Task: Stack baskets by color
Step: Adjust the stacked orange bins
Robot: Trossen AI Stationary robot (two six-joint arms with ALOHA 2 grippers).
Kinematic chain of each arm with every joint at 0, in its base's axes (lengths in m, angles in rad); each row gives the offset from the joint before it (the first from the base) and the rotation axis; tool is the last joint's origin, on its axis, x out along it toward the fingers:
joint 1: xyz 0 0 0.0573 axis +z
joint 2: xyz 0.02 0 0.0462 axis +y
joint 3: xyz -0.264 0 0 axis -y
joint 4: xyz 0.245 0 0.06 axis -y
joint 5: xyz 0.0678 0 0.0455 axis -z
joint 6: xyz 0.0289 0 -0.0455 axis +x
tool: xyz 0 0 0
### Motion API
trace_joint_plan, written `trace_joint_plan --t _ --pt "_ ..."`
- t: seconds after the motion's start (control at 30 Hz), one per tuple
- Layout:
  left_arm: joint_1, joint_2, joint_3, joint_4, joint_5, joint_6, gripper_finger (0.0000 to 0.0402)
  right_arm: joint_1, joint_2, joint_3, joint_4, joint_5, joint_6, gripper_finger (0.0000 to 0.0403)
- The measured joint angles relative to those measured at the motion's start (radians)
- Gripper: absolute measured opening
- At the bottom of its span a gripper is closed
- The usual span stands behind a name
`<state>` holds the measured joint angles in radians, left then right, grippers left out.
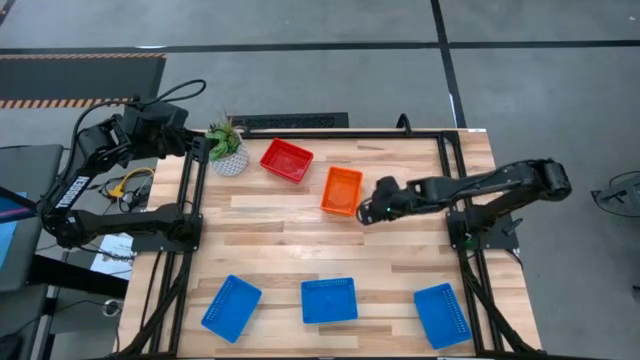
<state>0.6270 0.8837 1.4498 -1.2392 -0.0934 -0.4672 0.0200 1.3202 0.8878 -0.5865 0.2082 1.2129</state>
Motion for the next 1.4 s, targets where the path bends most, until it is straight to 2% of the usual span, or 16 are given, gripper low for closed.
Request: trace_joint_plan --t 0.27,0.5,0.77,1.0,1.2,1.4 --pt "0.000 0.000 0.000 0.000 0.000 -0.007 0.0263 0.121 0.119 0.001 0.146 -0.001 0.089 0.0177" --pt "0.000 0.000 0.000 0.000 -0.001 -0.016 0.0263 0.123 0.239 0.002 0.361 -0.001 0.114 0.0177" --pt "0.000 0.000 0.000 0.000 -0.001 -0.017 0.0263 0.009 0.328 0.001 0.433 0.000 0.060 0.0177" --pt "0.000 0.000 0.000 -0.001 -0.001 -0.038 0.0263 -0.139 0.335 0.001 0.445 0.042 -0.042 0.0177" --pt "0.000 0.000 0.000 -0.002 -0.001 -0.052 0.0263 -0.249 0.297 0.000 0.422 0.041 -0.110 0.0177" --pt "0.000 0.000 0.000 -0.013 0.001 -0.053 0.0263 -0.293 0.193 0.001 0.345 0.042 -0.183 0.0177"
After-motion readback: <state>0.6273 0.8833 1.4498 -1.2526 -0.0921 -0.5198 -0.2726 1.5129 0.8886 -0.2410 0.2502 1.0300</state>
